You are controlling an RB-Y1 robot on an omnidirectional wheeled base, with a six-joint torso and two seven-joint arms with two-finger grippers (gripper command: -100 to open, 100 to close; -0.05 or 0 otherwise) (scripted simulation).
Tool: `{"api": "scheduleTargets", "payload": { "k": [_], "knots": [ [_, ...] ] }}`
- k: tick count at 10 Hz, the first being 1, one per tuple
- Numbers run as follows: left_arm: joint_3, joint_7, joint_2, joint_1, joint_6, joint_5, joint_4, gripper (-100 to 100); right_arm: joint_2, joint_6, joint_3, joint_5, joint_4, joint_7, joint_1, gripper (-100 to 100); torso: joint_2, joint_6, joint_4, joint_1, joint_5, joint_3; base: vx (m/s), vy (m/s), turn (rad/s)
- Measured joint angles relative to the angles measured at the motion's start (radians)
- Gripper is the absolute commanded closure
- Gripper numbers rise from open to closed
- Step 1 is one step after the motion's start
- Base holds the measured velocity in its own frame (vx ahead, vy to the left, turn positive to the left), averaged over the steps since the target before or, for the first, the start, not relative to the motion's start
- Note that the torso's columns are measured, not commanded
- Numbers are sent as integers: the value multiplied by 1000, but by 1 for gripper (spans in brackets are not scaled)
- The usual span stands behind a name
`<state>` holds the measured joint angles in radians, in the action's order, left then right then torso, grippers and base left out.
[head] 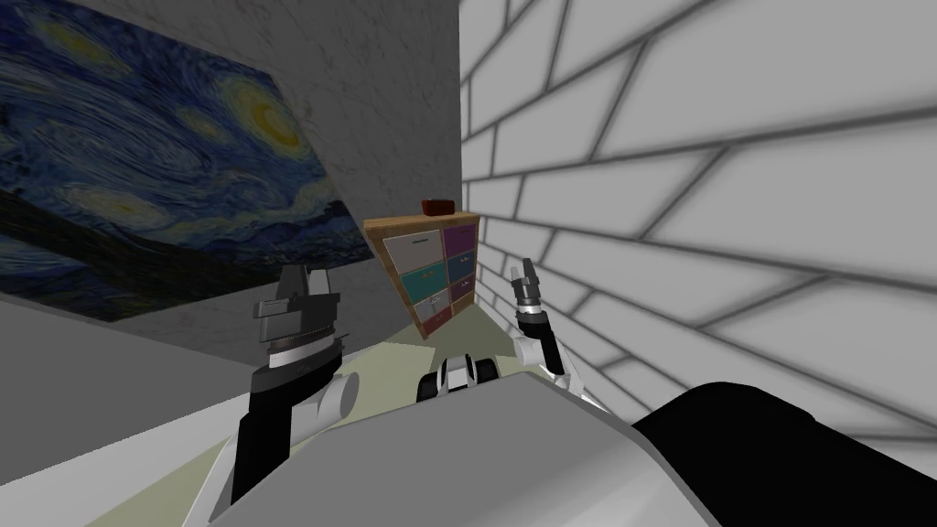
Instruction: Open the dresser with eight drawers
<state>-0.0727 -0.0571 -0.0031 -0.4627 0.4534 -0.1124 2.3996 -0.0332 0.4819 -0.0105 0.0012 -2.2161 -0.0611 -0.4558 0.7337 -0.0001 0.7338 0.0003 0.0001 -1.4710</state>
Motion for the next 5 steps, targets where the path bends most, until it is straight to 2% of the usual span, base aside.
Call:
{"api": "scheduleTargets", "payload": {
  "k": [5],
  "knots": [
    [0,0,0,0,0,0,0,0,-117,-18,32,94,15,-57,17,-100,4,0,4,-1,0,-5,49,25,47]
  ]
}}
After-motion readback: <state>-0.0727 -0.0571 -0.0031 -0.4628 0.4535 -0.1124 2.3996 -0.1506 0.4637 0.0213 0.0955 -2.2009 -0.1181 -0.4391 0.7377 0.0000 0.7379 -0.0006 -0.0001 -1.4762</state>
